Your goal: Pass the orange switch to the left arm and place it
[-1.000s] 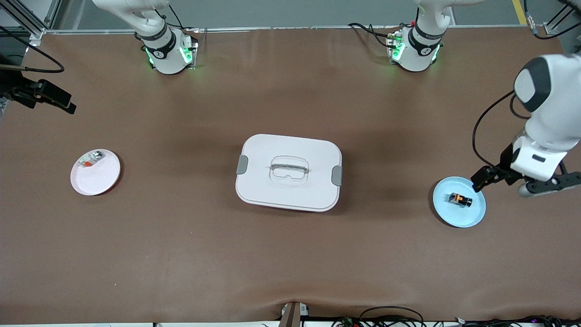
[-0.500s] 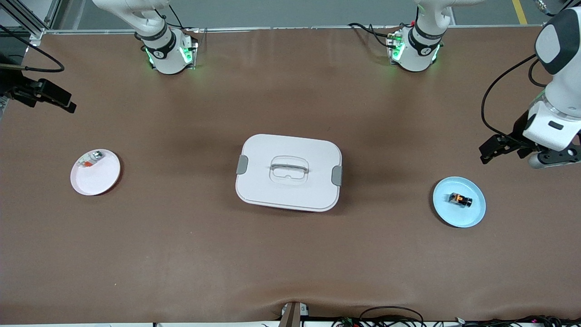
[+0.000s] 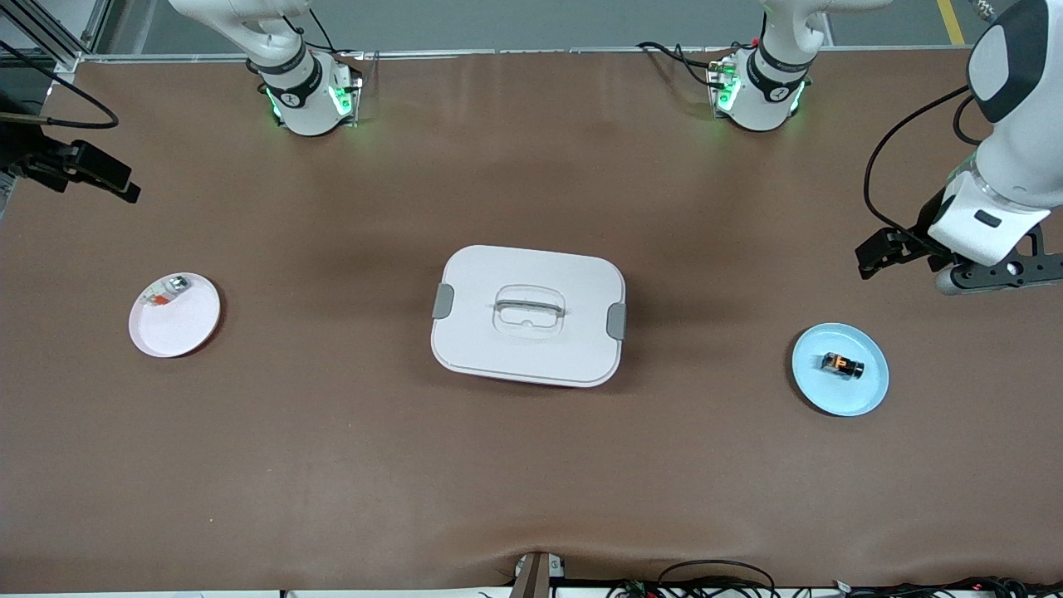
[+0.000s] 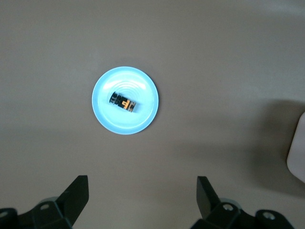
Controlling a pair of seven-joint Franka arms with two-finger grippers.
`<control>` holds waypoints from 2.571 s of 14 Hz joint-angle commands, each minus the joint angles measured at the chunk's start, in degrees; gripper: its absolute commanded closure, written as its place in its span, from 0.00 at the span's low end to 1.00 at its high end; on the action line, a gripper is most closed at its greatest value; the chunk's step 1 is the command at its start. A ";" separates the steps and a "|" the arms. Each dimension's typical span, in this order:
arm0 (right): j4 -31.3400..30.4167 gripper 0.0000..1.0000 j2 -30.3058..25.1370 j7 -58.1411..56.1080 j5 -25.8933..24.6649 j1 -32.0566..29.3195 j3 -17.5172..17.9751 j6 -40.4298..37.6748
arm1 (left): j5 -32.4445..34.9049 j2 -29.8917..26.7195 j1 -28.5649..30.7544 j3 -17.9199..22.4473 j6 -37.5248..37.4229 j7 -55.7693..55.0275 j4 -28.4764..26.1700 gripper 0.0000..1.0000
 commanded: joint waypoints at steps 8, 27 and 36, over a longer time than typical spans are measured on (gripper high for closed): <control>-2.07 0.00 -2.96 -6.90 0.45 -0.57 0.70 2.65 | -0.19 -0.66 1.21 0.86 -9.68 8.55 3.91 0.00; -2.07 0.00 -2.78 -7.25 -0.34 -0.22 1.05 3.62 | -3.35 -1.01 1.30 0.86 -13.03 7.68 8.65 0.00; -2.07 0.00 -2.87 -10.85 -0.69 -0.66 0.78 3.53 | -3.61 -1.10 1.22 0.86 -13.03 7.06 8.65 0.00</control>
